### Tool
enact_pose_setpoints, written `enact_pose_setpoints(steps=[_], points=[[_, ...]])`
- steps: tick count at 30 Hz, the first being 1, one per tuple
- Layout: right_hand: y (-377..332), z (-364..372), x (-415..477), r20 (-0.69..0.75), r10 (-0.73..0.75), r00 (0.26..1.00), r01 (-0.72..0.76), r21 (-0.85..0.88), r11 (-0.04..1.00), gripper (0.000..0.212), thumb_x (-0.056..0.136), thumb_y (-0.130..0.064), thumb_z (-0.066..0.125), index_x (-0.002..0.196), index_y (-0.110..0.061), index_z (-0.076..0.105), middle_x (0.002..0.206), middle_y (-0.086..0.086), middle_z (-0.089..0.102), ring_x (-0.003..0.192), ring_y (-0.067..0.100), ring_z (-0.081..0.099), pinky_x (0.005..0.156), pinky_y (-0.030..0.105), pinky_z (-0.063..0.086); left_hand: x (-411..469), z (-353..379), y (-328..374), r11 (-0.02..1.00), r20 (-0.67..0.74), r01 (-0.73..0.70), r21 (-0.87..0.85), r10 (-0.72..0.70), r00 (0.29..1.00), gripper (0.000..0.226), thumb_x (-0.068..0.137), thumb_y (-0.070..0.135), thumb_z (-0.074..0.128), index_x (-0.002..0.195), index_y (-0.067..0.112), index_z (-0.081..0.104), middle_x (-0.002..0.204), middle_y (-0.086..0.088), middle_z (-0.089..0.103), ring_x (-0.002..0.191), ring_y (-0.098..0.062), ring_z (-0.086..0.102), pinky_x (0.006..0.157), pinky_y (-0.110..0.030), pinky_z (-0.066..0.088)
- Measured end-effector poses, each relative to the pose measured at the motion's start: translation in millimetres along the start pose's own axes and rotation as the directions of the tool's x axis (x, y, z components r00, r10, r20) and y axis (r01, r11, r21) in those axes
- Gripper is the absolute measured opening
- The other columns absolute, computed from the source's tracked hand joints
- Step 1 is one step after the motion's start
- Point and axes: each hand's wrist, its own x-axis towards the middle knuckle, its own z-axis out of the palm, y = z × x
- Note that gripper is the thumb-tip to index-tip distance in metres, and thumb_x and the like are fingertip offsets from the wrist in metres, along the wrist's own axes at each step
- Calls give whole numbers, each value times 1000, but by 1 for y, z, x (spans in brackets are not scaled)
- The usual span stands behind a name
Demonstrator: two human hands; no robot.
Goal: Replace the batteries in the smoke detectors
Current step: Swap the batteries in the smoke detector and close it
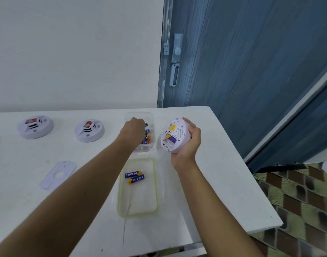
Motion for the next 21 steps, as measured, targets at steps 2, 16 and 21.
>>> enact_pose_setpoints(steps=[2, 16, 21], points=[[2, 0, 1, 2, -9, 1000, 9, 21, 1000, 42, 76, -37, 48, 109, -19, 64, 109, 10, 65, 98, 26, 64, 75, 33, 53, -2, -1, 1, 1000, -18, -9, 0, 9, 1000, 21, 90, -7, 43, 107, -2, 55, 78, -7, 39, 93, -34, 62, 64, -33, 43], [0, 9, -11, -5, 12, 1000, -11, 163, 987, 41, 90, -33, 40, 119, -12, 61, 106, 11, 64, 96, 27, 62, 70, 29, 54, -64, -32, 18, 551, -325, -206, -809, -125, 938, 15, 76, 22, 82, 83, 14, 71, 74, 13, 68, 63, -7, 66, 62, -13, 50], [1, 13, -21, 2, 22, 1000, -22, 191, 981, 40, 93, -31, 36, 120, -14, 60, 106, 12, 63, 91, 29, 61, 64, 27, 53, -98, -9, 23, 545, -481, -347, -764, -121, 868, 17, 72, 15, 85, 72, 13, 68, 72, 8, 63, 70, -10, 62, 69, -26, 52]])
